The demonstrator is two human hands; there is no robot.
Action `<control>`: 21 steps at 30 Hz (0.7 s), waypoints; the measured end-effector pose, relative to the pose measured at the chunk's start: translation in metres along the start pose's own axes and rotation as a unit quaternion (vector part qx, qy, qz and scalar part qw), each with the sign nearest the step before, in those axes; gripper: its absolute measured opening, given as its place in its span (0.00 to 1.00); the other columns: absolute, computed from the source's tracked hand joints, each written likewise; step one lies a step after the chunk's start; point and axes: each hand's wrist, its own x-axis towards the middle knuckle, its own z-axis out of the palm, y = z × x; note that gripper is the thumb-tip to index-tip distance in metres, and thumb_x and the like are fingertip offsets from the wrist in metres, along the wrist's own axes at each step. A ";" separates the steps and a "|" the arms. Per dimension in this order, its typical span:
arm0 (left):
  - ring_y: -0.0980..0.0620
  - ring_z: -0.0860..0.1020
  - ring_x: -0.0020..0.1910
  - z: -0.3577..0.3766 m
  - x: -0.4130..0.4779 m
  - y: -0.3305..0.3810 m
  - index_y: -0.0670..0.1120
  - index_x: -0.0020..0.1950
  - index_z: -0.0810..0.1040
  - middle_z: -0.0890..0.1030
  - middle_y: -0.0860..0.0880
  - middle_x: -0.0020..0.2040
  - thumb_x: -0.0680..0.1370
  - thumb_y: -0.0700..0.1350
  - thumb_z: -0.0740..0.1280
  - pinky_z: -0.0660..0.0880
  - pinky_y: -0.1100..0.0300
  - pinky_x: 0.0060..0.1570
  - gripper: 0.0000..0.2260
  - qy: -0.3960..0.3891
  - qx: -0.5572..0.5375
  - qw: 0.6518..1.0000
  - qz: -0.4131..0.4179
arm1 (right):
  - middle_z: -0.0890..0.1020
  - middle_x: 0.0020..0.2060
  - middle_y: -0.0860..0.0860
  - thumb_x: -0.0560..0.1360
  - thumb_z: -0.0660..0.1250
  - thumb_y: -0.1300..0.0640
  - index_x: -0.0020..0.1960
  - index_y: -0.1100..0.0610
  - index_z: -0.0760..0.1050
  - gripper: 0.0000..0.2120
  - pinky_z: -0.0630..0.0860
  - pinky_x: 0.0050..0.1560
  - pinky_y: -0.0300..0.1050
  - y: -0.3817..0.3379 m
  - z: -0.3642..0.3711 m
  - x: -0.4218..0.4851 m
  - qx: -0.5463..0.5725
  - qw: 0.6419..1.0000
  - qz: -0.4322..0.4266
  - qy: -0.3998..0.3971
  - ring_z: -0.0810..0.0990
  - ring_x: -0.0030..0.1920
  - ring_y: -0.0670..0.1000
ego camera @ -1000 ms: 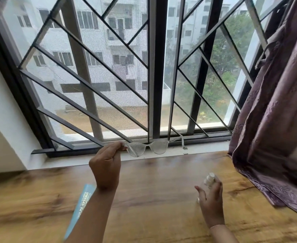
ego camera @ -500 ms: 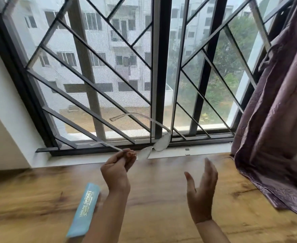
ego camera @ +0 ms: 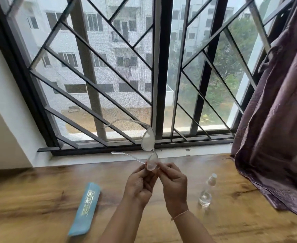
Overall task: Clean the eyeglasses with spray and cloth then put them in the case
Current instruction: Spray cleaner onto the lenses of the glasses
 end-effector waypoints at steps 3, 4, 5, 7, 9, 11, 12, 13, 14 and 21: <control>0.50 0.81 0.26 -0.001 -0.001 -0.003 0.37 0.41 0.76 0.81 0.41 0.28 0.75 0.28 0.56 0.78 0.62 0.26 0.11 -0.005 0.009 1.000 -0.018 | 0.82 0.37 0.51 0.66 0.68 0.76 0.39 0.50 0.84 0.21 0.76 0.45 0.45 0.003 -0.003 0.004 0.011 1.000 0.013 -0.003 0.81 0.41 0.50; 0.50 0.81 0.26 -0.001 -0.001 -0.003 0.36 0.42 0.76 0.81 0.41 0.29 0.75 0.28 0.56 0.78 0.62 0.26 0.10 -0.010 0.010 1.000 -0.022 | 0.82 0.37 0.52 0.66 0.68 0.76 0.38 0.49 0.84 0.21 0.76 0.45 0.46 0.004 -0.005 0.006 0.000 1.000 0.005 -0.006 0.81 0.40 0.50; 0.50 0.81 0.27 -0.002 -0.001 -0.003 0.36 0.42 0.76 0.82 0.40 0.30 0.75 0.28 0.57 0.79 0.62 0.27 0.10 -0.014 0.012 1.000 -0.025 | 0.83 0.37 0.52 0.66 0.69 0.75 0.39 0.49 0.84 0.21 0.76 0.45 0.47 0.005 -0.006 0.008 -0.017 1.000 -0.008 -0.009 0.81 0.40 0.51; 0.50 0.82 0.29 -0.002 0.001 -0.004 0.35 0.43 0.77 0.82 0.41 0.31 0.76 0.28 0.58 0.79 0.61 0.28 0.09 -0.023 0.022 0.999 -0.029 | 0.83 0.38 0.51 0.67 0.69 0.73 0.40 0.48 0.84 0.19 0.77 0.45 0.47 0.006 -0.010 0.011 -0.043 0.998 -0.032 -0.012 0.82 0.40 0.51; 0.51 0.82 0.30 -0.002 0.005 -0.004 0.35 0.44 0.77 0.82 0.41 0.32 0.76 0.29 0.59 0.79 0.62 0.30 0.08 -0.032 0.041 0.998 -0.030 | 0.84 0.38 0.49 0.67 0.71 0.70 0.41 0.47 0.84 0.17 0.77 0.44 0.44 0.005 -0.013 0.013 -0.052 0.998 -0.044 -0.016 0.82 0.40 0.48; 0.51 0.82 0.31 -0.003 0.010 -0.004 0.35 0.45 0.77 0.83 0.42 0.33 0.75 0.29 0.59 0.80 0.62 0.32 0.08 -0.037 0.067 0.996 -0.033 | 0.84 0.38 0.47 0.67 0.72 0.68 0.41 0.47 0.83 0.15 0.78 0.42 0.42 0.005 -0.017 0.015 -0.070 0.995 -0.060 -0.023 0.82 0.39 0.46; 0.50 0.82 0.32 -0.004 0.012 -0.003 0.35 0.46 0.77 0.83 0.42 0.34 0.76 0.29 0.59 0.80 0.61 0.34 0.08 -0.040 0.086 0.995 -0.038 | 0.85 0.38 0.46 0.66 0.72 0.67 0.42 0.48 0.83 0.15 0.79 0.41 0.43 0.006 -0.020 0.016 -0.084 0.994 -0.070 -0.023 0.82 0.39 0.46; 0.49 0.83 0.34 -0.006 0.014 -0.002 0.34 0.47 0.77 0.83 0.41 0.36 0.76 0.30 0.59 0.81 0.60 0.35 0.07 -0.039 0.107 0.992 -0.044 | 0.85 0.38 0.47 0.66 0.72 0.66 0.44 0.49 0.83 0.13 0.80 0.40 0.44 0.008 -0.023 0.018 -0.100 0.992 -0.078 -0.021 0.83 0.38 0.47; 0.48 0.83 0.36 -0.008 0.015 0.000 0.34 0.48 0.76 0.83 0.41 0.37 0.77 0.30 0.59 0.81 0.59 0.37 0.07 -0.032 0.124 0.991 -0.045 | 0.85 0.37 0.48 0.66 0.72 0.65 0.44 0.51 0.83 0.11 0.80 0.37 0.45 0.010 -0.027 0.021 -0.116 0.989 -0.086 -0.019 0.82 0.35 0.47; 0.51 0.82 0.36 -0.041 0.019 0.037 0.37 0.46 0.77 0.83 0.44 0.35 0.78 0.49 0.62 0.80 0.62 0.34 0.14 0.107 0.073 0.982 0.136 | 0.83 0.32 0.50 0.66 0.72 0.61 0.41 0.59 0.84 0.05 0.78 0.33 0.42 0.027 -0.057 0.041 -0.302 0.929 -0.191 -0.093 0.79 0.29 0.46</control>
